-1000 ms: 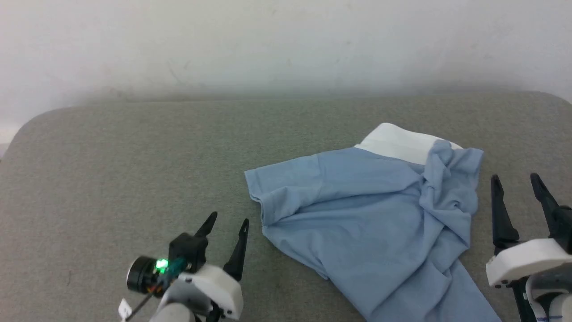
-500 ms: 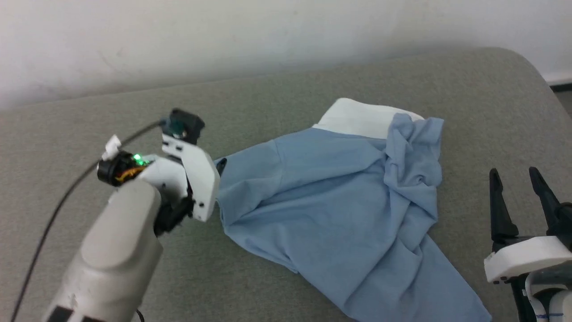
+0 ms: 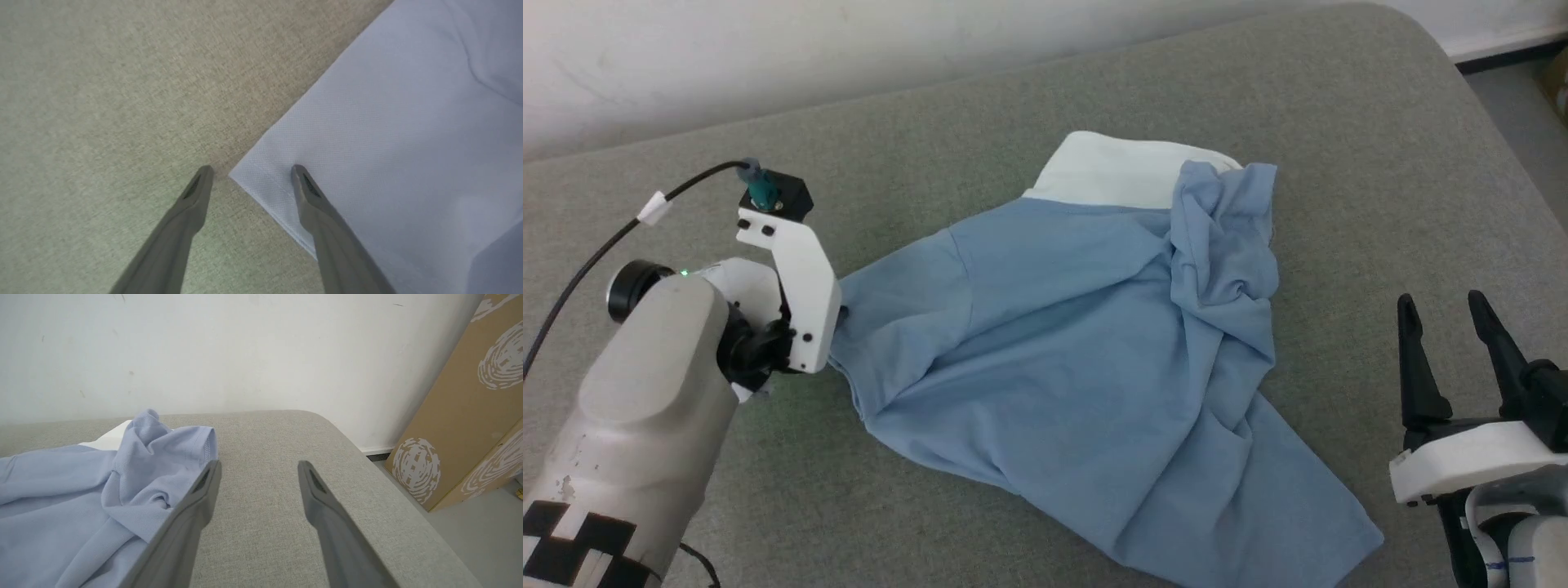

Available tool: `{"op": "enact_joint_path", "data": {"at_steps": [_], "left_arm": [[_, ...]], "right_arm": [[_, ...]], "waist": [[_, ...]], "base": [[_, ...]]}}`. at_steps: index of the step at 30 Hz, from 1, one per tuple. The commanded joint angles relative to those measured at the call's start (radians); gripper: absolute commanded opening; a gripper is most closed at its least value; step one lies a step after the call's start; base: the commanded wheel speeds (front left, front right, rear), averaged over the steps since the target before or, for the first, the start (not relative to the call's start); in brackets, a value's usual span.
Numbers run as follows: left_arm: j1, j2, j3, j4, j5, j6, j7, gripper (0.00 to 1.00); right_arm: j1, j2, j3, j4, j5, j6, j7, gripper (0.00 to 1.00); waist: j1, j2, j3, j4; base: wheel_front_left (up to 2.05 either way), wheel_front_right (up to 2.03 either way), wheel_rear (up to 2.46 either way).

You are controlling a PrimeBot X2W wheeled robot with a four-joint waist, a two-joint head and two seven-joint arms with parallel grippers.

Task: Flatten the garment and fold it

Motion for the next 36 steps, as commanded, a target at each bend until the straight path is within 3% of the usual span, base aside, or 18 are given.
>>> {"op": "enact_joint_path", "data": {"at_steps": [1, 5, 6, 7, 14, 19, 24, 30, 35, 36], "left_arm": [[-0.001, -0.01, -0.016, 0.009, -0.037, -0.006, 0.011, 1.0], [0.007, -0.016, -0.041, 0.015, -0.091, -0.006, 0.047, 0.96], [0.007, -0.013, -0.05, 0.016, -0.1, -0.006, 0.055, 0.45], [0.006, -0.012, -0.053, 0.018, -0.11, -0.006, 0.056, 0.0], [-0.001, 0.008, -0.017, 0.034, -0.084, 0.027, -0.147, 0.0], [0.052, 0.028, 0.075, 0.011, -0.082, 0.126, -0.394, 0.0], [0.169, 0.07, 0.159, -0.05, -0.092, 0.216, -0.572, 0.0], [0.367, 0.082, 0.218, -0.158, -0.129, 0.308, -0.646, 0.0], [0.542, 0.051, 0.225, -0.26, -0.161, 0.376, -0.647, 0.0], [0.569, 0.04, 0.219, -0.285, -0.165, 0.38, -0.648, 0.34]], "right_arm": [[-0.014, 0.003, -0.002, 0.005, 0.007, -0.001, -0.01, 1.0], [-0.019, 0.003, -0.01, 0.014, 0.003, -0.001, -0.011, 1.0], [-0.021, 0.003, -0.011, 0.017, 0.001, -0.001, -0.011, 1.0], [-0.024, 0.003, -0.012, 0.018, -0.001, -0.001, -0.011, 1.0], [-0.02, 0.003, -0.017, 0.025, -0.024, -0.001, 0.0, 1.0], [0.0, 0.003, -0.029, 0.024, -0.042, -0.001, 0.023, 1.0], [0.024, 0.003, -0.03, 0.019, -0.056, -0.001, 0.054, 1.0], [0.054, 0.003, -0.035, 0.027, -0.061, -0.001, 0.094, 1.0], [0.071, 0.003, -0.043, 0.044, -0.057, -0.001, 0.137, 1.0], [0.073, 0.003, -0.047, 0.046, -0.052, -0.001, 0.146, 1.0]], "waist": [[-0.0002, 0.0, 0.025, -0.013], [-0.0002, 0.0, 0.03, -0.002], [-0.0002, 0.0, 0.03, 0.003], [-0.0002, 0.0, 0.029, 0.009], [-0.0002, 0.0, -0.015, 0.066], [-0.0002, 0.0, -0.075, 0.122], [-0.0002, 0.0, -0.12, 0.185], [-0.0002, 0.0, -0.155, 0.256], [-0.0002, 0.0, -0.172, 0.299], [-0.0002, 0.0, -0.174, 0.308]], "base": [[0.0, 0.0, 0.0], [0.0, 0.0, 0.0], [0.0, 0.0, 0.0], [0.0, 0.0, 0.0], [0.0, 0.0, 0.0], [0.0, 0.0, 0.0], [0.0, 0.0, 0.0], [0.0, 0.0, 0.0], [0.0, 0.0, 0.0], [0.0, 0.0, 0.0]]}}
